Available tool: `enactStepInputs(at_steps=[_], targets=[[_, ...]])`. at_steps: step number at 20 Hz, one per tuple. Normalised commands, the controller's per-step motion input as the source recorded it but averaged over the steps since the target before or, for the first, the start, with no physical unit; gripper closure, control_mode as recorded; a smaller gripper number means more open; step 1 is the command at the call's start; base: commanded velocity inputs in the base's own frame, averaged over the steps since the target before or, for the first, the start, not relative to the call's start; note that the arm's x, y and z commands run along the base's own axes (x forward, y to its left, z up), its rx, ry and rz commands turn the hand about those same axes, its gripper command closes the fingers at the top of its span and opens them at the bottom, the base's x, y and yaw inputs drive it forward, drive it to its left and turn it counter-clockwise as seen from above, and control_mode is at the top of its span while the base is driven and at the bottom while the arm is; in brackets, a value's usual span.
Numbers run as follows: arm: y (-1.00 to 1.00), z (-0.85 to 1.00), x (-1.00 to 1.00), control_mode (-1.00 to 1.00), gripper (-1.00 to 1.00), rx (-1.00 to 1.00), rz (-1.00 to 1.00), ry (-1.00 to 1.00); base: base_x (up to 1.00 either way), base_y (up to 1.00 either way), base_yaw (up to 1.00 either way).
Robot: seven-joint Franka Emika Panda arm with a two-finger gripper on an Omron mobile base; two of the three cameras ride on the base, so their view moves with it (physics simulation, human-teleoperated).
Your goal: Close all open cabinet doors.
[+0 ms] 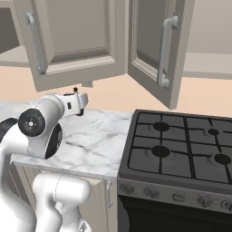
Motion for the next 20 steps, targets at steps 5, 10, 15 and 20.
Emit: enactStepInputs(at_steps=[5,10,15,20], targets=[[0.0,0.26,-0.01,-1.0,-1.0,0.0,0.07,-0.39,0.0,0.0,0.0],[0.0,0.39,0.0,-1.0,-1.0,0.0,0.02,-0.25,0.0,0.0,0.0],[0.0,0.34,0.0,-1.0,-1.0,0.0,0.02,-0.1,0.0,0.0,0.0],[0.0,0.09,0.0,-1.0,-1.0,0.0,0.0,0.0,0.0,0.0,0.0]])
